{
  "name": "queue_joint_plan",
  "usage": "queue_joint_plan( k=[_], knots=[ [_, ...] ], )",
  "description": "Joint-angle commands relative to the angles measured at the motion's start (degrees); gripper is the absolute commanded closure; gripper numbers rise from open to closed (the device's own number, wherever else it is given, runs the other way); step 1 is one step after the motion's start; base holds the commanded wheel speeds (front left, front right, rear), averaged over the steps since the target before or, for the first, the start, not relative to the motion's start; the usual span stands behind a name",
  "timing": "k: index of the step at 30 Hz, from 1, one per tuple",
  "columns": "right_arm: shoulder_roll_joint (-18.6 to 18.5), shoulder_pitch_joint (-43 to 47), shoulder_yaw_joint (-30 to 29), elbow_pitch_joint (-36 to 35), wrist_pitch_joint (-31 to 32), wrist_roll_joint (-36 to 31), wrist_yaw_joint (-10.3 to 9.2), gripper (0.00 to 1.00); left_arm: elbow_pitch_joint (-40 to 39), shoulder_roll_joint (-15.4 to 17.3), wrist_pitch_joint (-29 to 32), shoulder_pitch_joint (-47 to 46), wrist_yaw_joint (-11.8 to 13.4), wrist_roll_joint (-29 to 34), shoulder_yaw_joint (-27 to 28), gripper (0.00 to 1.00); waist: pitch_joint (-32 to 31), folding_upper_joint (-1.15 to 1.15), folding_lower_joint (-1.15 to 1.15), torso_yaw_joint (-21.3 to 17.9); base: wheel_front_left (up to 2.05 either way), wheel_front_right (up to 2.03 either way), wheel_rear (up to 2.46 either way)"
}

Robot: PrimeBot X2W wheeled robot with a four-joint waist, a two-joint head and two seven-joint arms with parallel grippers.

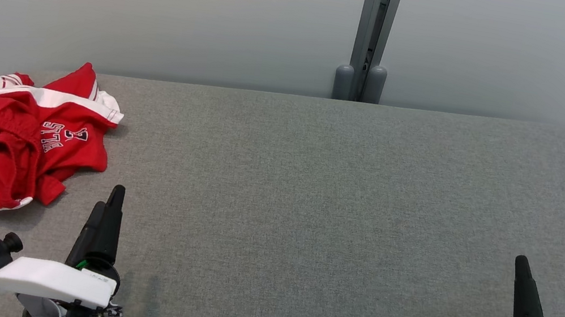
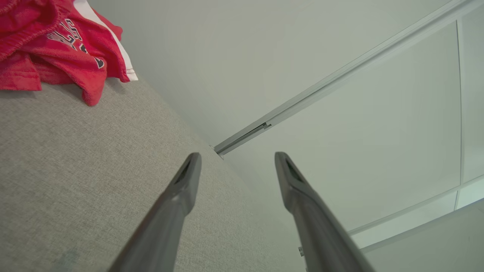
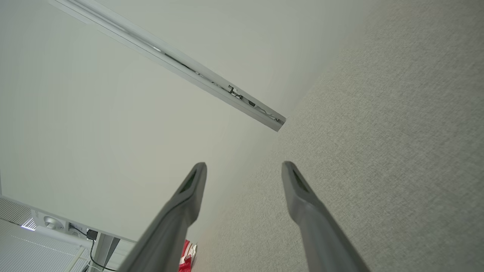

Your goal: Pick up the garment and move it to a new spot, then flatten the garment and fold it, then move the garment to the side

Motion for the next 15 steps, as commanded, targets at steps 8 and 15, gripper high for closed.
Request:
queue_joint_plan(
  k=[8, 15],
  knots=[
    [-0.65, 0.28, 1.34, -2.85, -2.15, -10.32, 0.17, 0.0, -1.93, 0.47, -2.04, -0.09, 2.19, 11.07, -1.73, 0.0, -0.02, 0.0, 0.0, -0.12, 0.0, 0.0, 0.0],
    [-0.71, 0.84, 2.34, -3.56, -3.44, -17.31, 0.19, 0.0, -1.96, 0.53, -3.3, 0.28, 3.3, 19.07, -2.99, 0.0, -0.07, 0.0, 0.0, -0.18, 0.0, 0.0, 0.0]
  ],
)
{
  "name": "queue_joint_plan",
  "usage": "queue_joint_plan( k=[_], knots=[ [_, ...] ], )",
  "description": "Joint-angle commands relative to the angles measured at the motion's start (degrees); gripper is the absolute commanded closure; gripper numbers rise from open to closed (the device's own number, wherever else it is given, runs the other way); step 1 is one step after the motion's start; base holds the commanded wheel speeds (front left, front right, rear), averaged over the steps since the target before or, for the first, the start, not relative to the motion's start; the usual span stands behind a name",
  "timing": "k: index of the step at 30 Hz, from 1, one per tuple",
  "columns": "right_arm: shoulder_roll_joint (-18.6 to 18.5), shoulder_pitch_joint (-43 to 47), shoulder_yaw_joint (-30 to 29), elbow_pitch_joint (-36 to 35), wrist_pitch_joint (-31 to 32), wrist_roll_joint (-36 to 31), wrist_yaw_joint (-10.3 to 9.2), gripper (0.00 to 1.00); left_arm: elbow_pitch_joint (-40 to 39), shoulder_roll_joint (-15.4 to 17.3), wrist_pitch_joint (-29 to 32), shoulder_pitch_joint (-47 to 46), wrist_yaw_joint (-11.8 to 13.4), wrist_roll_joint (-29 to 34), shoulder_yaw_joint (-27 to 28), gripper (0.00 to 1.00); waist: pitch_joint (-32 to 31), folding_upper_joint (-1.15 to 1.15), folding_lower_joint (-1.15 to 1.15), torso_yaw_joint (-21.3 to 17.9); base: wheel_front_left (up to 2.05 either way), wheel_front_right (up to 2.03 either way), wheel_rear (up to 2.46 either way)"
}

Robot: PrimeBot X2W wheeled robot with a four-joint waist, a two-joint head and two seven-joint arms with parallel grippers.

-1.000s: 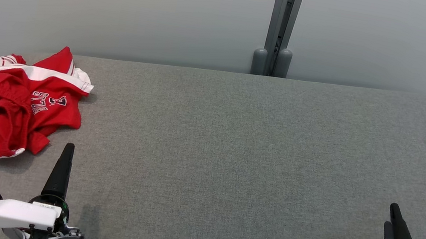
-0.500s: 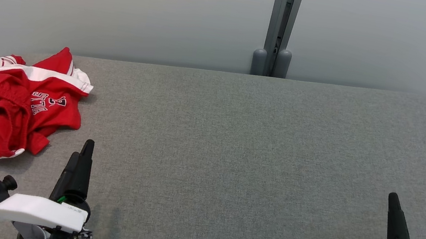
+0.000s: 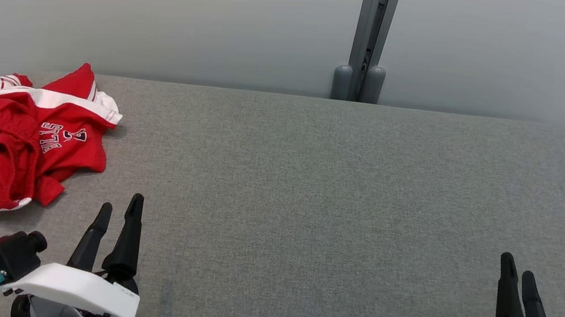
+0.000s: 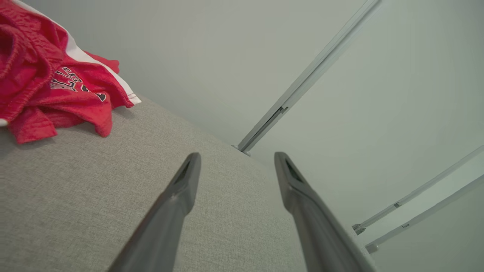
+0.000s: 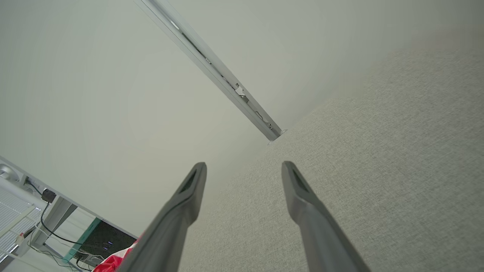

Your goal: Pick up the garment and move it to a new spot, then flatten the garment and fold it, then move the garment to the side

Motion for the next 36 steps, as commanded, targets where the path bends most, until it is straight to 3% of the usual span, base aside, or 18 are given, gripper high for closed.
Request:
queue_joint_plan(
  k=[1, 14, 36],
  knots=[
    [-0.6, -0.16, 0.19, -0.76, -0.85, -2.46, 0.19, 0.0, -0.77, 0.38, -0.67, -0.38, 0.38, 3.2, -0.42, 0.0, -0.02, 0.0, 0.0, 0.01, 0.0, 0.0, 0.0],
    [-0.68, 0.15, 1.54, -0.07, -3.0, -12.42, 0.21, 0.0, 0.13, 0.47, -2.8, 0.6, 1.49, 15.1, -1.45, 0.0, -0.13, 0.0, 0.0, 0.02, 0.0, 0.0, 0.0],
    [-0.8, 0.8, 2.97, -1.31, -5.96, -25.07, 0.25, 0.0, 2.16, 0.57, -5.73, 0.8, 3.03, 25.76, -2.27, 0.0, -0.16, 0.0, 0.0, -0.05, 0.0, 0.0, 0.0]
  ],
)
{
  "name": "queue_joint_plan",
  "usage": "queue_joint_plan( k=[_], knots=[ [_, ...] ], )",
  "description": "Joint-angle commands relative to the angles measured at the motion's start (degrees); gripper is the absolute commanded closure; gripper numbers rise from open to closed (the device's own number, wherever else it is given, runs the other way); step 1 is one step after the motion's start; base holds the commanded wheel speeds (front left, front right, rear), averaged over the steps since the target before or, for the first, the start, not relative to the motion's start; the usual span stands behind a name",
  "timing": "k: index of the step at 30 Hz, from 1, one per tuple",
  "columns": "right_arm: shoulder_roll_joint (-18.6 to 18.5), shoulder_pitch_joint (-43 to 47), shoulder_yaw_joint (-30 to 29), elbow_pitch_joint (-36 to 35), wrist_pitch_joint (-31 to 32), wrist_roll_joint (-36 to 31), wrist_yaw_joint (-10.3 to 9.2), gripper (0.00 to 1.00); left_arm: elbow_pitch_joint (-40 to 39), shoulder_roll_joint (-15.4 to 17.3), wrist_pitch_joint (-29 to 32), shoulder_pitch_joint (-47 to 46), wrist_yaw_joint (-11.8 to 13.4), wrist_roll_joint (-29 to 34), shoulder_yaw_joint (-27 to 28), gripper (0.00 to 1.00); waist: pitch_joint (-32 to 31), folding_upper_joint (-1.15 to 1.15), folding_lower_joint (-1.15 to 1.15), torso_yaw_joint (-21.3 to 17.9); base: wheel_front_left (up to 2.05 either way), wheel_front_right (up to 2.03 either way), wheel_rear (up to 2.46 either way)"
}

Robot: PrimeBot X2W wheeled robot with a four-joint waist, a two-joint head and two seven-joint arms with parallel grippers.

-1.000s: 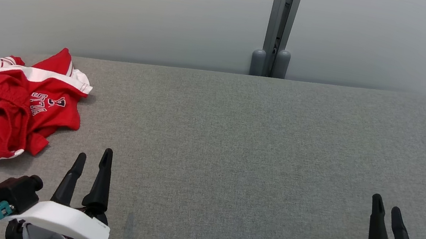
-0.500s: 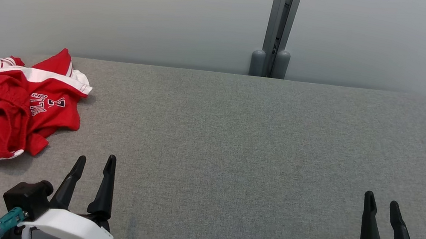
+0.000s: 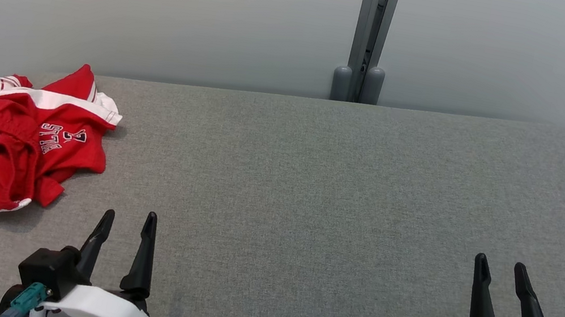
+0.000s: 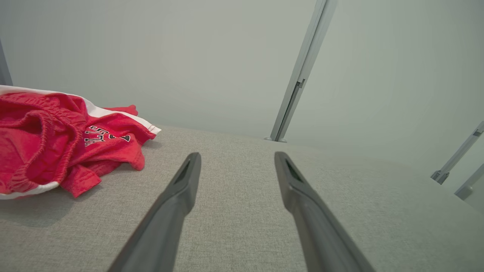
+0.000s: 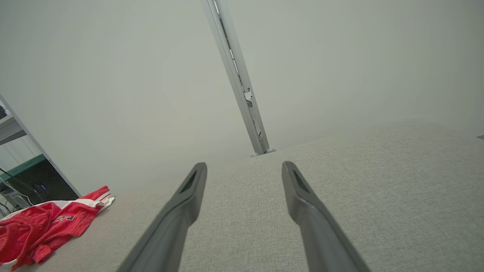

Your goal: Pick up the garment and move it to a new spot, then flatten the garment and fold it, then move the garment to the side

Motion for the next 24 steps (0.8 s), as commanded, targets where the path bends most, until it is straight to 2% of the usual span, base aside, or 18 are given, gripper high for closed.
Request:
queue_joint_plan(
  k=[1, 24],
  knots=[
    [-0.52, -0.07, 0.1, -0.64, -0.7, -1.43, 0.24, 0.0, -0.11, 0.34, -0.45, -0.29, 0.34, 1.32, -0.05, 0.0, 0.0, 0.0, 0.0, 0.0, 0.0, 0.0, 0.0],
    [-0.63, 0.58, 1.48, -0.5, -3.47, -13.11, 0.21, 0.0, 3.21, 0.43, -3.25, 0.15, 1.97, 10.43, -1.71, 0.0, -0.16, 0.0, 0.0, -0.19, 0.0, 0.0, 0.0]
  ],
)
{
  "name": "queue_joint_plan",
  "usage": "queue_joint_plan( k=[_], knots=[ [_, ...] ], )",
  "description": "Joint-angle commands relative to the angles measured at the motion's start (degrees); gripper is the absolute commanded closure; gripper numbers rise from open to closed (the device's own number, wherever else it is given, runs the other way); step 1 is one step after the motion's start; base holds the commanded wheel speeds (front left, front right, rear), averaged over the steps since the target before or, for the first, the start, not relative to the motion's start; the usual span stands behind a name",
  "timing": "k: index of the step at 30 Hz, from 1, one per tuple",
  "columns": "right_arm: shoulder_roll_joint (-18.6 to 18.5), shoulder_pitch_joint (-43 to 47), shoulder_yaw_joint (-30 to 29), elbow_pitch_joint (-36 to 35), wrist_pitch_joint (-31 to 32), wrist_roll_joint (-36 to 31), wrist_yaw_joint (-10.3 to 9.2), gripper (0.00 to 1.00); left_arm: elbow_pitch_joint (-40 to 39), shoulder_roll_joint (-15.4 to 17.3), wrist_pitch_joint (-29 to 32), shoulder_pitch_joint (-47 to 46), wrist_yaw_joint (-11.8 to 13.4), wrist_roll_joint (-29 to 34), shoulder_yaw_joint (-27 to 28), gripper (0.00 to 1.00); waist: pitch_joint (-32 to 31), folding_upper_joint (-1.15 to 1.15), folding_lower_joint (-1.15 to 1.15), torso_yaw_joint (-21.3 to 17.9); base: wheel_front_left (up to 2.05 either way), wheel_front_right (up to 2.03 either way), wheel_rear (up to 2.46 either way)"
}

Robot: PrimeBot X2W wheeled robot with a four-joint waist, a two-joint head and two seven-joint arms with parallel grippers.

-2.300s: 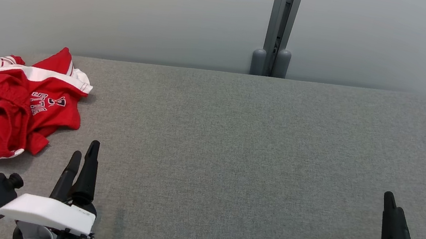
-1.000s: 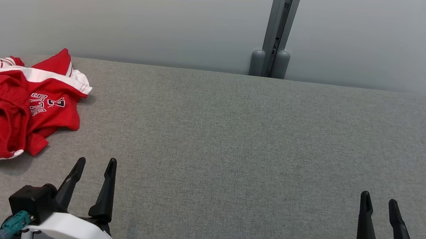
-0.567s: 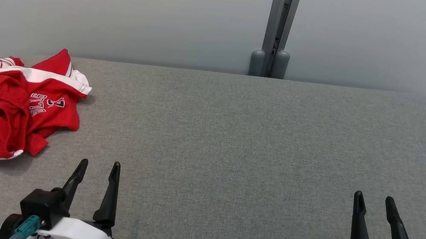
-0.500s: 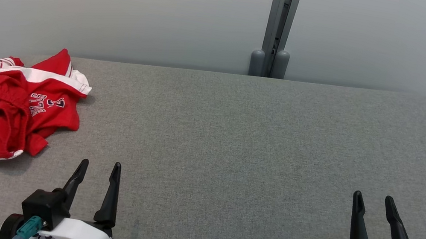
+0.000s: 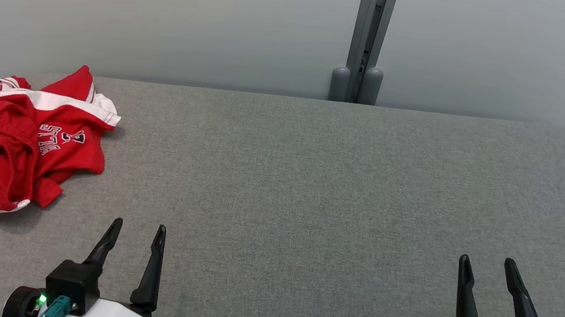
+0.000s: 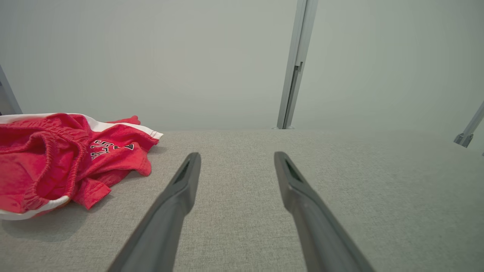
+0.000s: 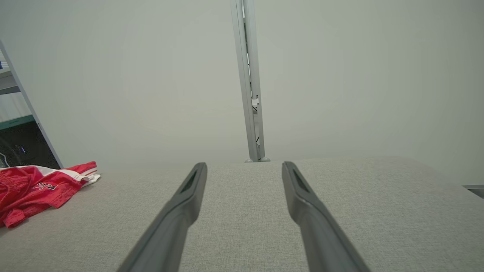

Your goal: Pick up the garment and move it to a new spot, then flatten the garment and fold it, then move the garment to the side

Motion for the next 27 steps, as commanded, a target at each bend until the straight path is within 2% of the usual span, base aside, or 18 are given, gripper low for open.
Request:
queue_joint_plan(
  k=[1, 13, 27],
  knots=[
    [-0.5, 0.36, -0.02, -0.32, -0.67, -1.26, 0.11, 0.0, 0.29, 0.32, -0.46, 0.17, 0.42, 1.23, -0.09, 0.0, -0.05, 0.0, 0.0, -0.01, 0.0, 0.0, 0.0],
    [-0.55, 0.83, 0.35, -0.16, -1.74, -5.27, 0.13, 0.0, 2.27, 0.37, -1.58, 0.45, 1.16, 4.13, -0.53, 0.0, -0.42, 0.0, 0.0, -0.11, 0.0, 0.0, 0.0],
    [-0.53, 0.97, -0.02, 0.9, -1.64, -4.67, 0.13, 0.0, 3.17, 0.36, -1.48, 0.8, 1.07, 3.27, 0.5, 0.0, -0.78, 0.0, 0.0, -0.33, 0.0, 0.0, 0.0]
  ],
)
